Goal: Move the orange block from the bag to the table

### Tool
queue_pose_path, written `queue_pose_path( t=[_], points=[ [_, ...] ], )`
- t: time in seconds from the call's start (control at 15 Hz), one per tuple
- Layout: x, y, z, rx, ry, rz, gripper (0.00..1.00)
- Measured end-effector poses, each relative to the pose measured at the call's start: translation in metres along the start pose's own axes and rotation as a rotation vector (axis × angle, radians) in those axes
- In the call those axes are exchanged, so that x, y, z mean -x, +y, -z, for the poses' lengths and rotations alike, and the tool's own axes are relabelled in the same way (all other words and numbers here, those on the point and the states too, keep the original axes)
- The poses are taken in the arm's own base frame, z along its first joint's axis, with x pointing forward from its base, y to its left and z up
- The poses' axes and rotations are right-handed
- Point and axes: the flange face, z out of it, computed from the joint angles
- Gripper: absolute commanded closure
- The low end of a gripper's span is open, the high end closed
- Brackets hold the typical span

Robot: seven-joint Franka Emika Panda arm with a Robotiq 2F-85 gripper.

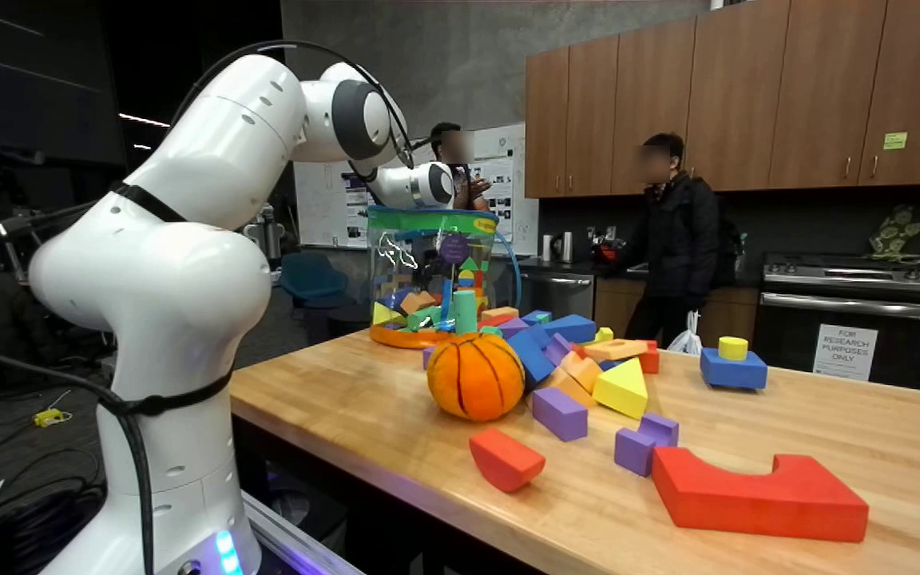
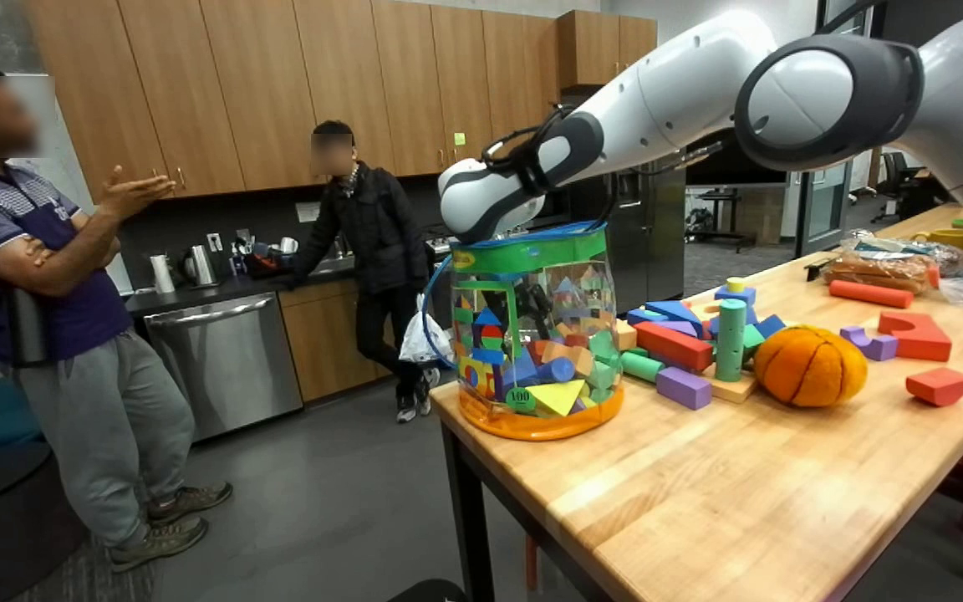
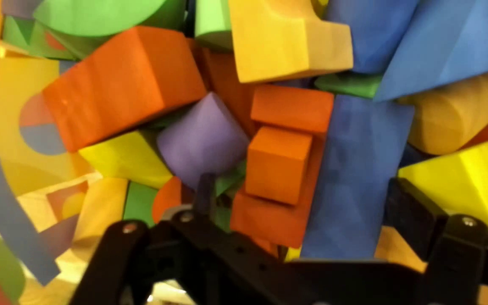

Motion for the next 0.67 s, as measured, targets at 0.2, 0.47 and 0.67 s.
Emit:
queue_pose_path(
  t=[0.2,0.47,0.67],
  points=[
    [0.003,0.010,-0.008,-0.024,-0.031,-0.041,0.00],
    [0.007,0.024,-0.013,-0.034,-0.052,-0.105,0.26],
    [0.010,0.029,-0.011,-0.035,-0.050,-0.131,0.42]
  ],
)
